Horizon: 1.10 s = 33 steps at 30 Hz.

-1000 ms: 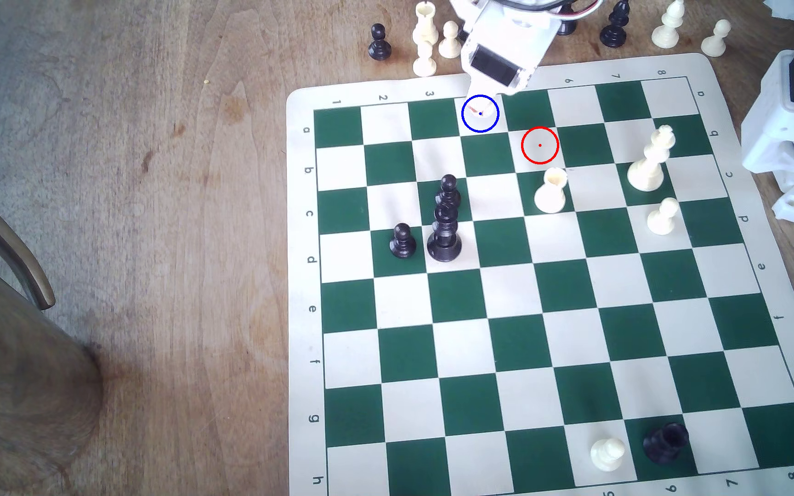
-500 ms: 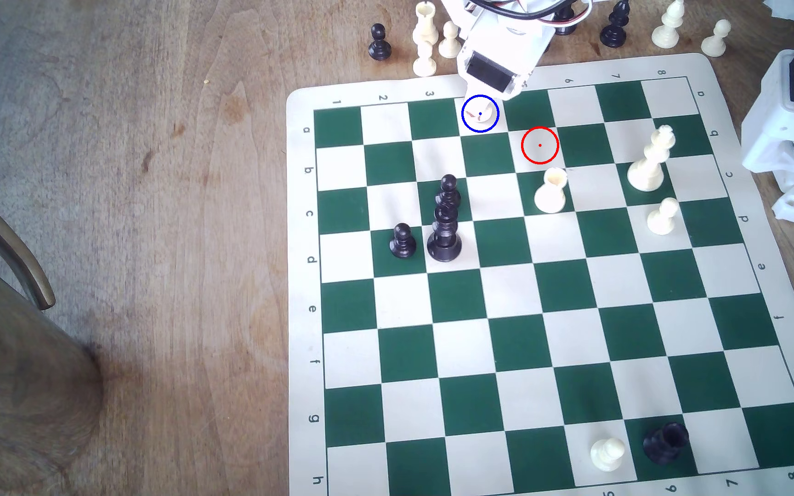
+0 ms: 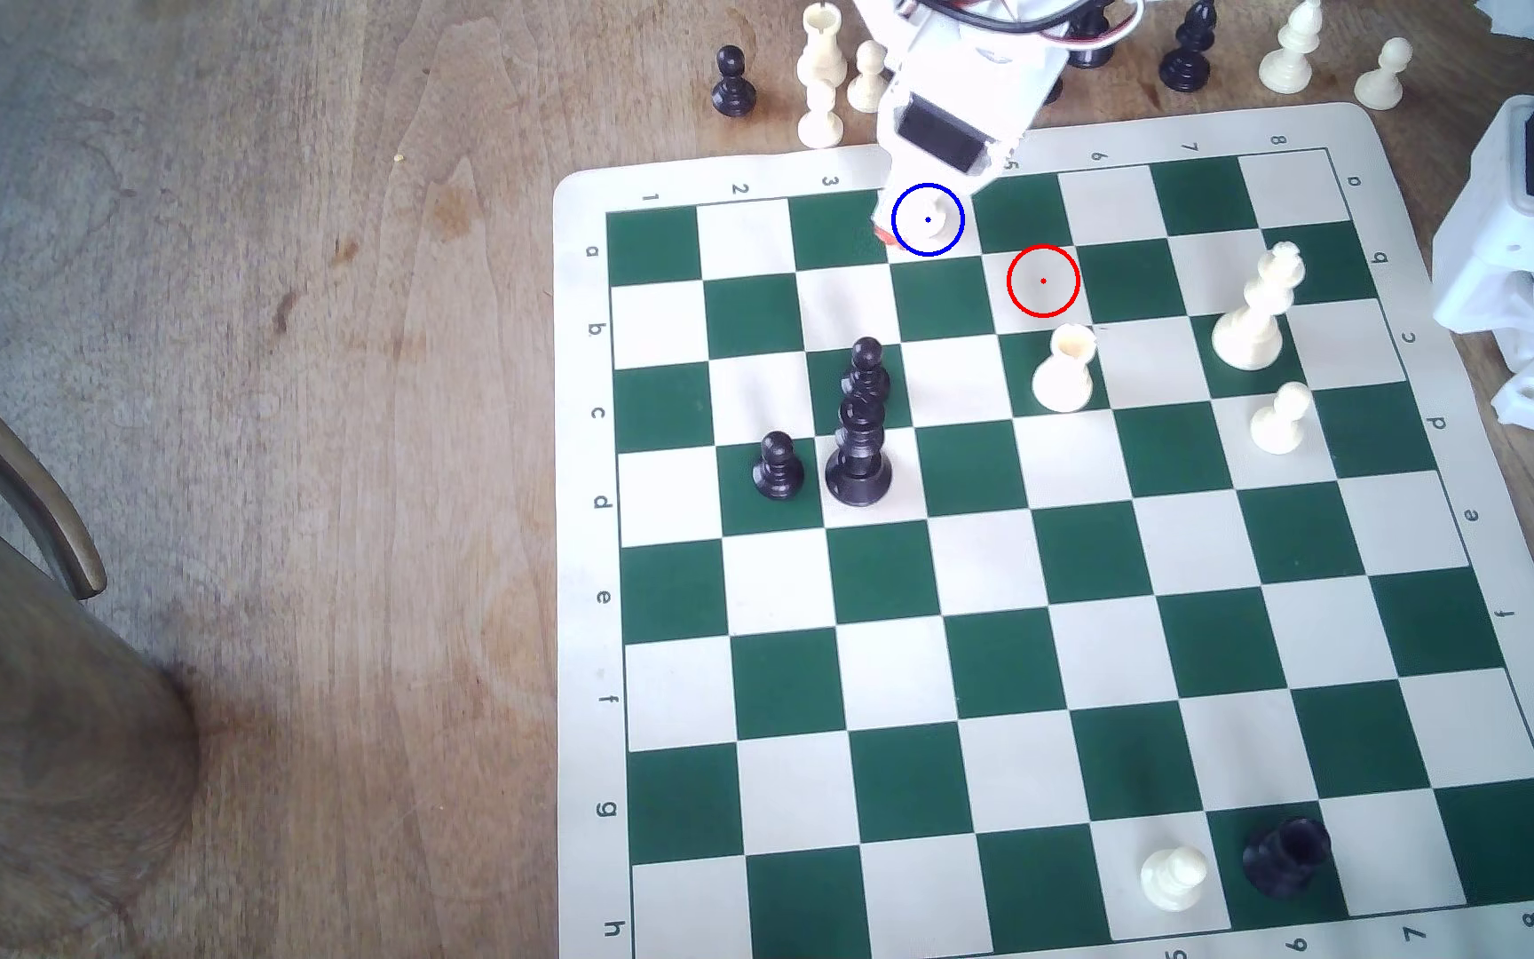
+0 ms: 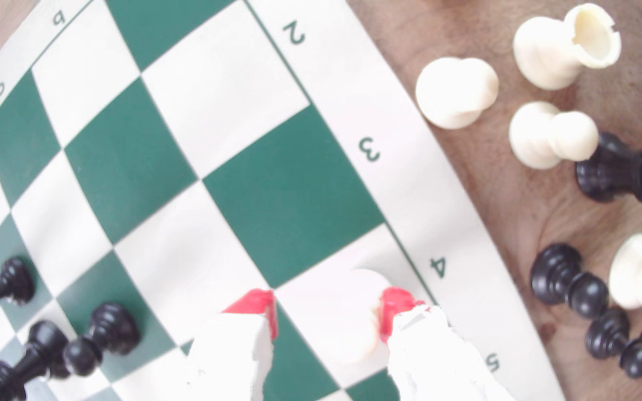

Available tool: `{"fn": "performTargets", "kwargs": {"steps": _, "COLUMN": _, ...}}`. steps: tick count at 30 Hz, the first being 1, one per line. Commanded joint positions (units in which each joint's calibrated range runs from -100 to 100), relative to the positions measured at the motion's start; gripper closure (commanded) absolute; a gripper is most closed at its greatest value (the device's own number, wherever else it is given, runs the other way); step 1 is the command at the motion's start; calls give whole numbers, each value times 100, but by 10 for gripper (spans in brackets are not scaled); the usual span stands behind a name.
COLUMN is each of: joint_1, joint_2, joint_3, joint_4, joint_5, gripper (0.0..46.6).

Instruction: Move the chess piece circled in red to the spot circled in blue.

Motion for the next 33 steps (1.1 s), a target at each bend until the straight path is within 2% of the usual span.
{"fn": "performTargets", "kwargs": {"steps": 1, "joint_1": 173, "joint_2": -421, "joint_3": 156, "joint_4": -354, "joint_5": 68, "gripper": 289}}
{"fn": "performTargets", "kwargs": {"steps": 7, "joint_1": 259, "joint_2": -650, "joint_3": 455, "joint_4": -370, "joint_5": 122, "gripper": 286}}
{"fn": "performTargets", "kwargs": {"steps": 15, "joint_1": 142, "joint_2": -1915, "joint_3": 1398, "joint_4": -386, "joint_5": 122, "gripper": 276}}
{"fn": "performTargets", "kwargs": {"steps": 20, "joint_1": -38, "joint_2": -3451, "joint_3": 2595, "joint_4": -362, "joint_5": 151, "gripper": 255}}
{"fn": "performTargets", "kwargs": {"steps": 27, "joint_1": -304, "joint_2": -5709, "joint_3": 4055, "joint_4": 269, "joint_5": 161, "gripper": 255}}
{"fn": "performTargets", "kwargs": {"steps": 33, "joint_1": -1063, "joint_2": -7687, "joint_3": 5197, "joint_4": 654, "joint_5": 34, "gripper": 252}}
